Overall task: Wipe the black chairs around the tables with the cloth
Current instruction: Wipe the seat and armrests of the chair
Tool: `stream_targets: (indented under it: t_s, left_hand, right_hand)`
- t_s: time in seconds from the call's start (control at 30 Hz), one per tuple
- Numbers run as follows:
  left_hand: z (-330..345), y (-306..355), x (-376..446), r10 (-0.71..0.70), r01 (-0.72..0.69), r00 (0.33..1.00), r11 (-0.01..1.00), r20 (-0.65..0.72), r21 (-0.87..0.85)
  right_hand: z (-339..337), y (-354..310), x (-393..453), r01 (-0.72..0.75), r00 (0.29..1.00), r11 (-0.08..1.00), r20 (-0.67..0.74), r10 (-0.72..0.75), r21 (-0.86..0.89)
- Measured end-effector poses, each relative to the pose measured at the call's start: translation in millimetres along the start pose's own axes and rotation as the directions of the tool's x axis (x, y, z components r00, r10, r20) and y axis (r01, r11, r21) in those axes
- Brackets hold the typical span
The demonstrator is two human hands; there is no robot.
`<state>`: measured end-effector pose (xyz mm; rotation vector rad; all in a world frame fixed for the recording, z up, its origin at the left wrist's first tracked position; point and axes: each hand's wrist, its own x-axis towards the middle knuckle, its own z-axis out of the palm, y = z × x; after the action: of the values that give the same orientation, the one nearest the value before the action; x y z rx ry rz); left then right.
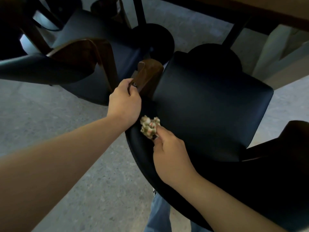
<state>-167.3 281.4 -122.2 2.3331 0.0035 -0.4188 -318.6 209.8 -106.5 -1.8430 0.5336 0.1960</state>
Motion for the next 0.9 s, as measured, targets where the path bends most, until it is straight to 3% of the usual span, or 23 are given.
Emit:
stream_targets:
  t_s: [0.2,0.57,0.7,0.9]
  left_hand:
    - [-1,1,-1,0.0,0.0,1.0,1.0,-0.014,0.03]
    - [-3,1,0,-0.012,0.012,0.999,1.0,0.042,-0.021]
    - [-2,0,1,-0.005,0.006,0.999,1.0,0.037,-0.021]
    - [-2,0,3,0.0,-0.001,1.0,1.0,0.019,0.006]
  right_hand:
    - [2,11,37,-0.2,0.98,0.979,-0.025,0.199,-0.049]
    - [10,61,119,-0.518,0.849,0.855,0.116,0.515,-0.005]
    - [8,70,117,-0.435,0.895,0.898,0.076,0.44,-0.07]
    - [-8,39,67,-0.178,0.983,0.974,0.021,0.183,-0.141]
